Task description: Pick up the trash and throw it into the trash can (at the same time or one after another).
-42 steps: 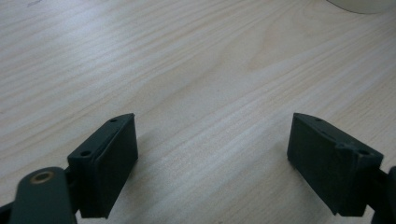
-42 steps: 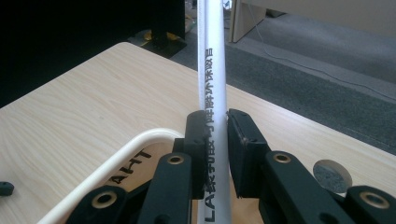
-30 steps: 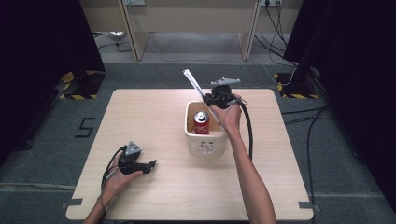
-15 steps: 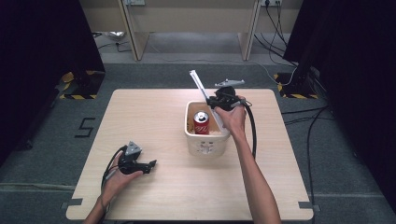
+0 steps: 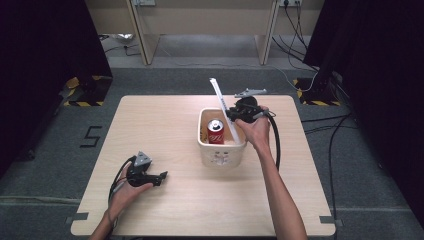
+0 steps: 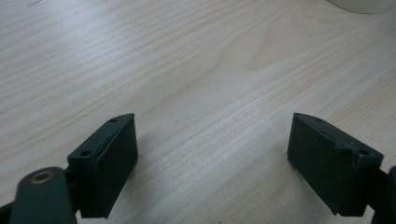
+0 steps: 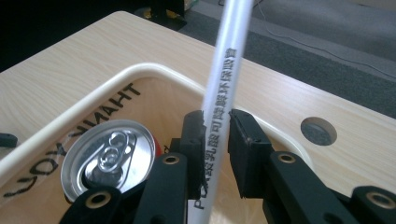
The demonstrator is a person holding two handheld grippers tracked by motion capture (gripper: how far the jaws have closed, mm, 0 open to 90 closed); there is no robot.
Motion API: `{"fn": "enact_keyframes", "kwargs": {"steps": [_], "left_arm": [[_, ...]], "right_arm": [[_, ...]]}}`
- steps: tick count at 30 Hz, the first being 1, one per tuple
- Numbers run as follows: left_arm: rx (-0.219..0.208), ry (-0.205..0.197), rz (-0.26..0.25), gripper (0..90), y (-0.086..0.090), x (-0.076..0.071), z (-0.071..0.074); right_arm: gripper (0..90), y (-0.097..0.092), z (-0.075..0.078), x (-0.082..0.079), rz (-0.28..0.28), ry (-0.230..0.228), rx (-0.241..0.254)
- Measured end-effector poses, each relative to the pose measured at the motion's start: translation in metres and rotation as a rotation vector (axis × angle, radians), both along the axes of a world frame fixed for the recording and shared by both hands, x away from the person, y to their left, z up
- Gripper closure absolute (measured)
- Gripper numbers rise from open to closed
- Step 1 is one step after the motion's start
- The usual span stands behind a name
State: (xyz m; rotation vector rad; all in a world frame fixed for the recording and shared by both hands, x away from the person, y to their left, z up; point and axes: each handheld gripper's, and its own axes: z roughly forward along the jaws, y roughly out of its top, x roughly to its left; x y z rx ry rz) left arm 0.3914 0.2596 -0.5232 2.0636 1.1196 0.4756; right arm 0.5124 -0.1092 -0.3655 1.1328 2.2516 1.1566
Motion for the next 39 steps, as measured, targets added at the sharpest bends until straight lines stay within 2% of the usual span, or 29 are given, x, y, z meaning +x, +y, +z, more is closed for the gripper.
{"fn": "enact_keyframes", "kwargs": {"steps": [8, 16, 23, 27, 32, 39], "left_arm": [[0.000, 0.002, 0.000, 15.5, 0.000, 0.000, 0.000], [-0.001, 0.001, 0.000, 15.5, 0.000, 0.000, 0.000], [0.000, 0.003, -0.001, 15.5, 0.000, 0.000, 0.000], [-0.001, 0.001, 0.000, 15.4, 0.000, 0.000, 0.000], [0.000, 0.002, 0.000, 15.4, 0.000, 0.000, 0.000], [-0.001, 0.002, 0.000, 15.5, 0.000, 0.000, 0.000]], "right_arm": [[73.3, -0.010, 0.001, -0.006, -0.004, -0.006, -0.008], [66.0, -0.024, 0.008, -0.014, -0.019, -0.016, -0.015], [55.1, -0.045, 0.010, -0.019, -0.058, -0.022, -0.009], [40.9, -0.055, 0.010, -0.022, -0.091, -0.016, -0.005], [31.2, -0.065, 0.009, -0.027, -0.136, -0.031, 0.011], [28.8, -0.081, 0.004, -0.035, -0.165, -0.023, 0.008]]}}
